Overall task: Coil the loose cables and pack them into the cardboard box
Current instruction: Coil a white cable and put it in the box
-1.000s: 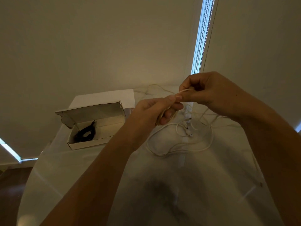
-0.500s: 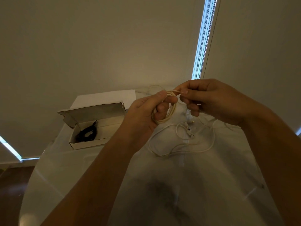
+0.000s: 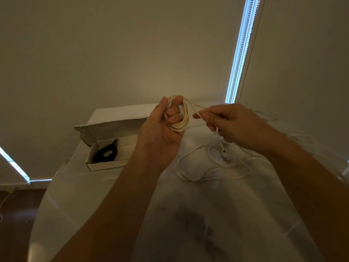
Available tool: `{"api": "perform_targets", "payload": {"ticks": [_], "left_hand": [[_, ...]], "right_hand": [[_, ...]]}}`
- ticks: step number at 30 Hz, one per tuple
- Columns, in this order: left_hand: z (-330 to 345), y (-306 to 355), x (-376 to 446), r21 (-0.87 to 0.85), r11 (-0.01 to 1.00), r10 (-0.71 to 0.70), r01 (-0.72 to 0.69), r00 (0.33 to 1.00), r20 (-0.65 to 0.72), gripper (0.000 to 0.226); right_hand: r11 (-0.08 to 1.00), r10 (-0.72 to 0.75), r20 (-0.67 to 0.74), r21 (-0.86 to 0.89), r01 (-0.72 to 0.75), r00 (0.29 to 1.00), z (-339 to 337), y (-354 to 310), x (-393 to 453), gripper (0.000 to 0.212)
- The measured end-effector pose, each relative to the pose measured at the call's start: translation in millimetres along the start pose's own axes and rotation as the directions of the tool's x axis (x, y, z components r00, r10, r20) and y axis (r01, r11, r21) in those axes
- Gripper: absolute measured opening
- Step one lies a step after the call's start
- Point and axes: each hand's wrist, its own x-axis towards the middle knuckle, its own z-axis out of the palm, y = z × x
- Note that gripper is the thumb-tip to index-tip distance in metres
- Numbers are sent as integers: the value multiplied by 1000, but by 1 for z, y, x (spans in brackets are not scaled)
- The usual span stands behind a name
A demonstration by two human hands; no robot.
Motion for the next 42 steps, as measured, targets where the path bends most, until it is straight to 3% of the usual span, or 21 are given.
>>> {"api": "perform_targets", "payload": {"ticks": [4,9,13,18,20,22,25,31,36,42], "left_hand": [[-2,-5,3,-4,999,41,-41,998,-51,36],[-4,-2,5,-29,989,136,-142,977,-166,38],[-1,-5,4,127,970,231,-206,945,-233,16],[-8,-2,5,357,893,374,-275,894,-246,18],[-11,-3,4,523,814,409,-253,889,-206,19],[-13,-6,2,708,674,434,-211,889,-148,23],[-14,-10,-1,850,503,392,-157,918,-62,29],[-6,-13,-5,906,417,193,-67,981,-16,35],[1,-18,-10,908,419,66,-4,997,-26,35],[0,-21,-9,806,588,-65,67,997,-35,39]], "right_hand": [[948,-39,27,-314,46,999,13,-6,-3,29],[811,-65,94,-575,108,993,31,-23,-15,34],[797,-6,139,-597,89,990,33,-30,-22,28],[841,37,260,-530,110,965,29,-46,-34,19],[847,31,267,-519,116,963,28,-49,-37,18],[859,22,266,-498,118,964,25,-51,-36,19],[875,2,227,-471,108,974,16,-52,-32,18],[873,-79,96,-473,116,992,-11,-50,-25,18],[907,-143,-3,-401,130,990,-21,-39,-18,15],[926,-159,-54,-354,131,986,-23,-26,-11,16]]}}
